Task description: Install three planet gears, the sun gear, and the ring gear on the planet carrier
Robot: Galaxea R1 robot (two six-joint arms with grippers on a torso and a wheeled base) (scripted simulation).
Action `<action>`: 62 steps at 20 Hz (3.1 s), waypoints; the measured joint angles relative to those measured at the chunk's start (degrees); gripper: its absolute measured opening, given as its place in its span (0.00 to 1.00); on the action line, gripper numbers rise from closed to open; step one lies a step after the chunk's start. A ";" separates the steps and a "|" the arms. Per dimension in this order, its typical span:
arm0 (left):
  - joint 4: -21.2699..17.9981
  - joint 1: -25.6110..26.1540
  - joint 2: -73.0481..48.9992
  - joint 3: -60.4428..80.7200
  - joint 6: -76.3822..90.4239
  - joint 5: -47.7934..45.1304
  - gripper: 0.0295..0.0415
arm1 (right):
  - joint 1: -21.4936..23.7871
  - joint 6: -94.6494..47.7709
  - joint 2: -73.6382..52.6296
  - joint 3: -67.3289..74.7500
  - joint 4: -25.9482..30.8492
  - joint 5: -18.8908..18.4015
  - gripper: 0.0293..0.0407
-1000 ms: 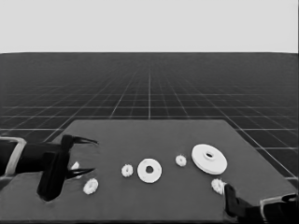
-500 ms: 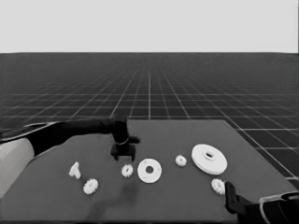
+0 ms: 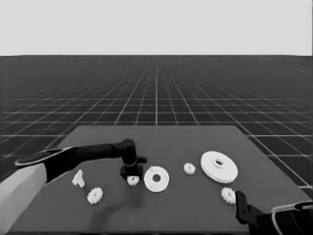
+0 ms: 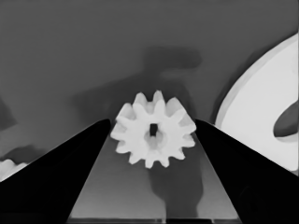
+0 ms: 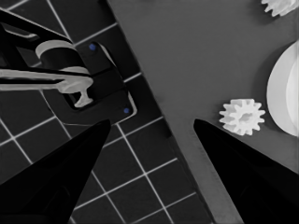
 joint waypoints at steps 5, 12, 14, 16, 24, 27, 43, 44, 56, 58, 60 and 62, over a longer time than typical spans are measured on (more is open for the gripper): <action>0.04 0.01 0.02 -0.05 0.02 -0.02 0.14 | 0.00 0.00 0.00 0.00 0.00 0.00 0.81; -6.55 -7.12 -2.01 6.45 -3.50 3.52 0.14 | 0.00 0.00 0.00 0.00 0.00 0.00 0.81; -9.32 -10.18 -2.29 7.57 -4.18 4.26 0.14 | 0.00 0.00 0.00 0.00 0.00 0.00 0.81; -10.31 -11.18 -2.34 7.78 -4.31 4.47 0.14 | 0.00 0.00 0.00 0.00 0.00 0.00 0.81; -9.77 -10.86 9.19 7.57 -15.34 6.52 0.14 | 0.00 0.00 0.00 0.00 0.00 0.00 0.81; -9.70 -10.80 10.60 6.94 -16.18 6.71 0.14 | 0.00 0.00 0.00 0.00 0.00 0.00 0.81; 0.02 -1.01 11.97 1.19 -12.32 4.97 0.71 | 0.00 0.00 0.00 0.00 0.00 0.00 0.81; 0.02 -1.01 11.97 1.19 -12.32 4.97 0.74 | 0.00 0.00 0.00 0.00 0.00 0.00 0.81; -9.23 -10.40 10.92 6.69 -16.33 6.76 0.75 | 0.00 0.00 0.00 0.00 0.00 0.00 0.81; -9.53 -10.67 10.92 6.74 -16.38 6.75 0.75 | 0.00 0.00 0.00 0.00 0.00 0.00 0.81; -9.63 -10.75 10.92 6.75 -16.38 6.75 0.75 | 0.00 0.00 0.00 0.00 0.00 0.00 0.81; -8.85 -9.97 -16.19 31.59 -12.40 5.88 0.75 | 0.00 0.00 0.00 0.00 0.00 0.00 0.81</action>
